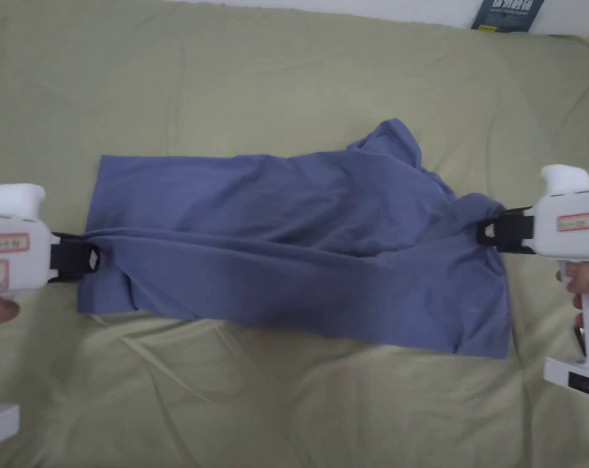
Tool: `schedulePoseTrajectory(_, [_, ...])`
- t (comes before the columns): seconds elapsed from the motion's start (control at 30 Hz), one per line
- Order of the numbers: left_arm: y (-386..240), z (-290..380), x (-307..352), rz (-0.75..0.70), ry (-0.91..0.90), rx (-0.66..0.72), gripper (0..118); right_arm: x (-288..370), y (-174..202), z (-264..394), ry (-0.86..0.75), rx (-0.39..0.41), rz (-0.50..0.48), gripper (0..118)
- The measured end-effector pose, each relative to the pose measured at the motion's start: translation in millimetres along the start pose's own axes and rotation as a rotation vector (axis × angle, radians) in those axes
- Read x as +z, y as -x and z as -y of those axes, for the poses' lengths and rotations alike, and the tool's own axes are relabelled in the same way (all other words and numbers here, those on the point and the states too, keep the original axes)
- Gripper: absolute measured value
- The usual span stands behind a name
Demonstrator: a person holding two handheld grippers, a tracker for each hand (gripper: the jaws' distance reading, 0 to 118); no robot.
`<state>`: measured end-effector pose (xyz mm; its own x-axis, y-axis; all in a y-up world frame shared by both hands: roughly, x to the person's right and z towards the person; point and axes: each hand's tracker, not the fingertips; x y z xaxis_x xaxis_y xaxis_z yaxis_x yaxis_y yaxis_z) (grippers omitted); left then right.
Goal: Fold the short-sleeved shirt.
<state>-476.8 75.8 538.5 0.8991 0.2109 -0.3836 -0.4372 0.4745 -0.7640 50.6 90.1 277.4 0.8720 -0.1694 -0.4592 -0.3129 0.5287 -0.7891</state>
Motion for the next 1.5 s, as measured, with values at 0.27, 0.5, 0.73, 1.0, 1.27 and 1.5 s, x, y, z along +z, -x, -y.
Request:
schedulePoseTrajectory(0.27, [5.1,11.1,-32.0,-0.010,-0.018,0.021,29,-29.6,-5.5,32.3,-0.079,0.007,0.079,100])
schedulePoseTrajectory(0.5, [-41.0,128.5,93.8,-0.153,-0.498,-0.206,118,98.7,63.6,147.6,-0.464,0.144,0.067,105])
schedulePoseTrajectory(0.73, [-55.6,243.9,90.1,-0.188,-0.349,-0.219,2,115.0,103.4,258.8,-0.345,0.015,0.007,0])
schedulePoseTrajectory(1.0, [-11.1,181.9,36.4,-0.186,-0.338,-0.140,71,112.9,109.7,275.1,-0.316,0.064,-0.011,0])
schedulePoseTrajectory(1.27, [11.4,84.8,-27.9,-0.238,-0.216,-0.184,116,110.7,110.6,264.8,-0.314,0.061,0.009,0])
schedulePoseTrajectory(1.5, [-11.4,85.3,-55.3,-0.213,-0.135,-0.247,9,102.8,102.0,257.7,-0.302,0.038,0.024,0])
